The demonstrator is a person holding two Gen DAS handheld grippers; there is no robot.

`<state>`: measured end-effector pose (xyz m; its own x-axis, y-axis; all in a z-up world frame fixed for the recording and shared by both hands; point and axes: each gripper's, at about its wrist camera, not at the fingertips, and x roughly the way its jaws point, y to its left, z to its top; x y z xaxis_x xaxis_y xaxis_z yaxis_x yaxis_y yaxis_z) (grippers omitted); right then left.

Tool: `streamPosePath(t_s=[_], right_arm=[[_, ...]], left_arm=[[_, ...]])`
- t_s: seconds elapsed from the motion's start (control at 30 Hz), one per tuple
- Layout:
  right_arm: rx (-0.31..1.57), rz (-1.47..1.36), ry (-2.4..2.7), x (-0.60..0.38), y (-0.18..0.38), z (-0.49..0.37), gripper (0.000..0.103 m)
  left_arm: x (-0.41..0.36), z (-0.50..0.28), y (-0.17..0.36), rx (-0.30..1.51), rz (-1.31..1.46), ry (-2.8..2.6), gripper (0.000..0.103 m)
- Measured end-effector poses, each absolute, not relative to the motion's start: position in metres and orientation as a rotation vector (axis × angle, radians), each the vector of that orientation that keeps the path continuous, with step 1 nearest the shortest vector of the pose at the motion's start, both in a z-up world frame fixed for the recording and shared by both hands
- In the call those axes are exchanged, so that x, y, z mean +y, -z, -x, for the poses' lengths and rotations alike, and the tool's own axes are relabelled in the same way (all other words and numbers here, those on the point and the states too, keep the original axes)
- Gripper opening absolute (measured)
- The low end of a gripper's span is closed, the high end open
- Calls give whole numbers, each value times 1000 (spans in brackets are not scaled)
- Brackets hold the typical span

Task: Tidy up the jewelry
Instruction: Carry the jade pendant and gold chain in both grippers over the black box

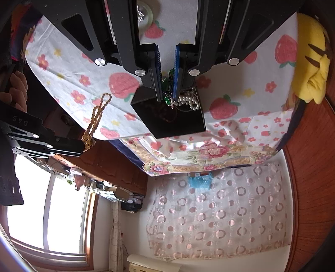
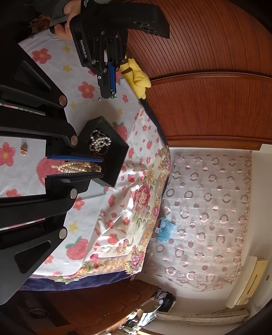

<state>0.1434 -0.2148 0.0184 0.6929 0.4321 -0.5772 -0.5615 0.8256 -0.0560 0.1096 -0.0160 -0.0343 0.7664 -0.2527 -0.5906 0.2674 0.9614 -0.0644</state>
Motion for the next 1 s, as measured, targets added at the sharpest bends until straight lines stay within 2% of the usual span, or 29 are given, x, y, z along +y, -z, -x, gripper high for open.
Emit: streamPosePath(t_s=[0.53, 1.0], right_arm=[[564, 215, -612, -185, -41, -188, 10], [715, 141, -634, -162, 11, -237, 11]], left_arm=[[-14, -143, 28, 630, -41, 261, 9], [-19, -176, 30, 668, -60, 268, 9]])
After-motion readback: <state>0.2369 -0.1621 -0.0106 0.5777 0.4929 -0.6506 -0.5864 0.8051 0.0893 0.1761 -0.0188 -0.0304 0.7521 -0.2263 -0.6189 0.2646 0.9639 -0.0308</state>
